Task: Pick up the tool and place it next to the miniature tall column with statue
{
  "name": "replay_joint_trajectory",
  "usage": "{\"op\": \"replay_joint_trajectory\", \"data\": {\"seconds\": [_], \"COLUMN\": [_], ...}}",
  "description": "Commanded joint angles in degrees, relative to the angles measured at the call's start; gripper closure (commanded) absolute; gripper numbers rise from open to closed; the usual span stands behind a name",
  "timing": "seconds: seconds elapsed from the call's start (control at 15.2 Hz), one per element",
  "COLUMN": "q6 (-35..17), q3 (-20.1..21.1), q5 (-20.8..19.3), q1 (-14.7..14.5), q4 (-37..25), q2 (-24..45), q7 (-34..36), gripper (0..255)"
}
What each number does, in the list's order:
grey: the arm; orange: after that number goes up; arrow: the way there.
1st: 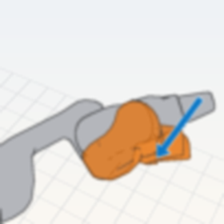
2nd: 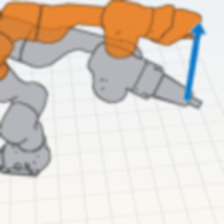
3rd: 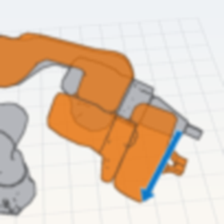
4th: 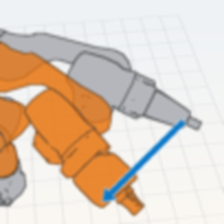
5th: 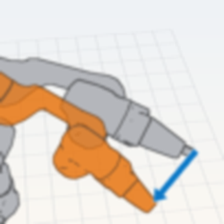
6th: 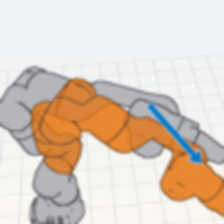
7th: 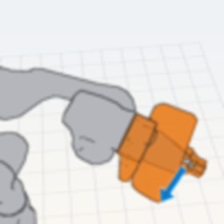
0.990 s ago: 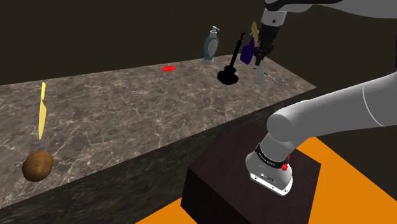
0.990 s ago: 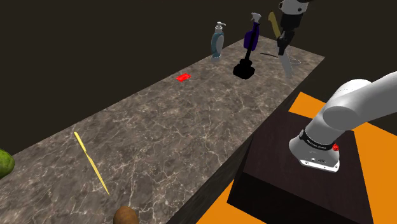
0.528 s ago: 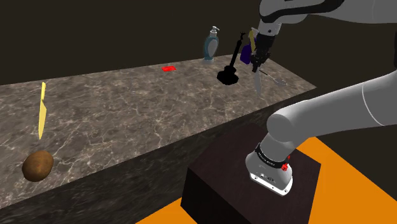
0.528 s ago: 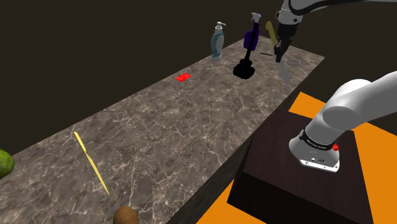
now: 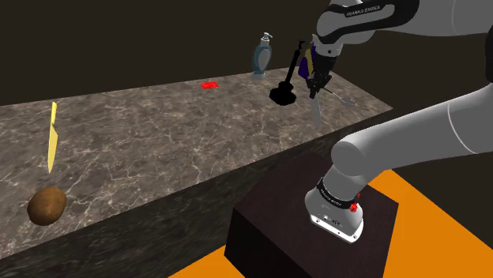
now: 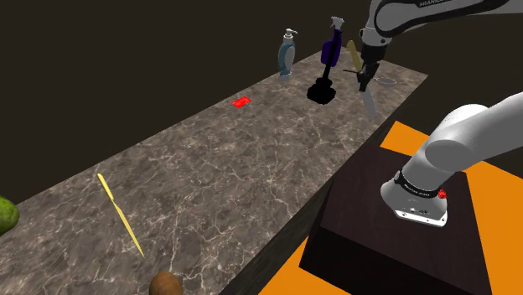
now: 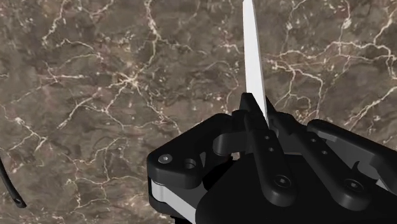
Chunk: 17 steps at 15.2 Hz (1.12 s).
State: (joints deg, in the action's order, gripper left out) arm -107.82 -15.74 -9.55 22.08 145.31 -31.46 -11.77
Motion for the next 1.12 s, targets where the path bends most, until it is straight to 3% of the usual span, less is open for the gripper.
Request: {"op": "replay_joint_trajectory", "data": {"seconds": [0.0, 1.06], "q6": [-1.7, -16.4], "q3": [-0.2, -2.2], "q5": [-0.1, -0.8], "q1": [0.0, 0.0], "q4": [1.2, 9.0], "q2": [0.5, 7.4], "q7": [0.0, -0.2], "gripper": [255, 255]}}
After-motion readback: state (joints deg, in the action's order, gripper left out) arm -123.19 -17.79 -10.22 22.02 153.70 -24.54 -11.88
